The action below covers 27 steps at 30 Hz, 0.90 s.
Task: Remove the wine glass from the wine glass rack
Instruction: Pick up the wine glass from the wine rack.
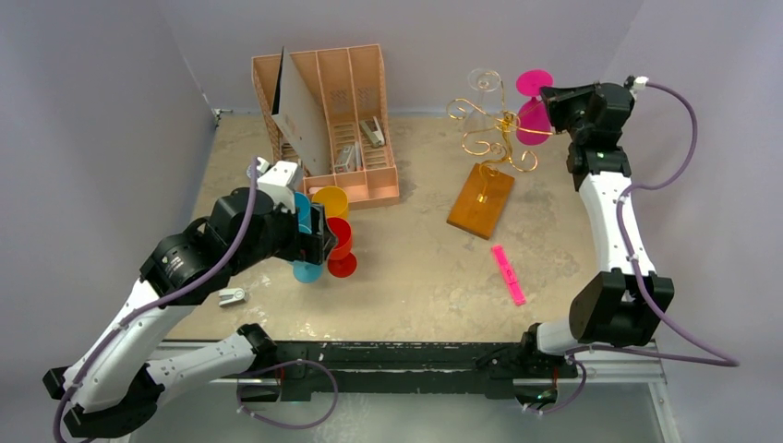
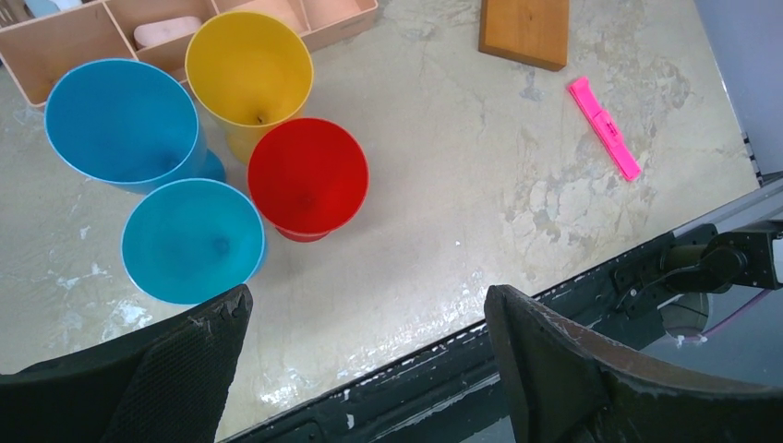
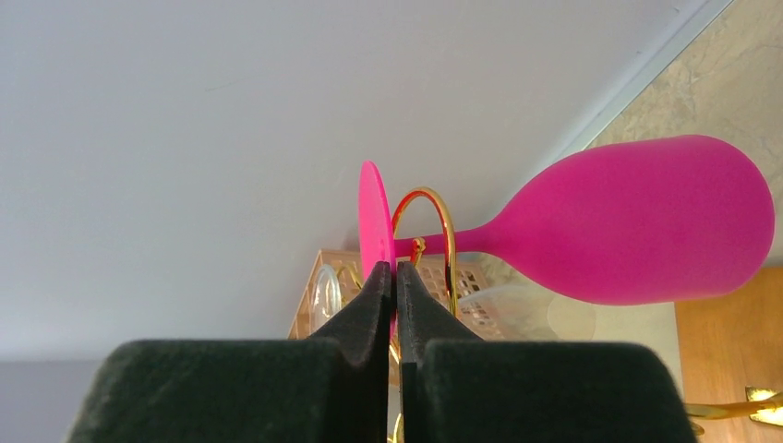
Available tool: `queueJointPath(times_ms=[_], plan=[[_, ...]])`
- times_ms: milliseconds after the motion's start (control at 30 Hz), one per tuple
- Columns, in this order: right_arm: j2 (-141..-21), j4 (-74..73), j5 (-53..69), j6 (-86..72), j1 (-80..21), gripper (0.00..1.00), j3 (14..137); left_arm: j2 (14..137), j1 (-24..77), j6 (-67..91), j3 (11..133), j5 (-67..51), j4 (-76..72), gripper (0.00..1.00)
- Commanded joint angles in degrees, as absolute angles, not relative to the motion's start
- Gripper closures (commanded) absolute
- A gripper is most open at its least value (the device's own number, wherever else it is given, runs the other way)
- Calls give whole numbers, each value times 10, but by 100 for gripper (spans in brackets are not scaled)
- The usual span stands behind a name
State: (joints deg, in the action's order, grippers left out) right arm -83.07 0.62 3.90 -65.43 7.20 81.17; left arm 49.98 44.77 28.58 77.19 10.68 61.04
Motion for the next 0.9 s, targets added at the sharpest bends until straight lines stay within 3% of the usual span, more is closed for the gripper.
queueJointPath(times_ms=[0, 867], plan=[[-801, 51, 10, -669, 77, 100, 797, 501, 448, 300, 764, 101, 610, 5], [-790, -12, -22, -660, 79, 100, 832, 505, 448, 296, 765, 92, 613, 5]])
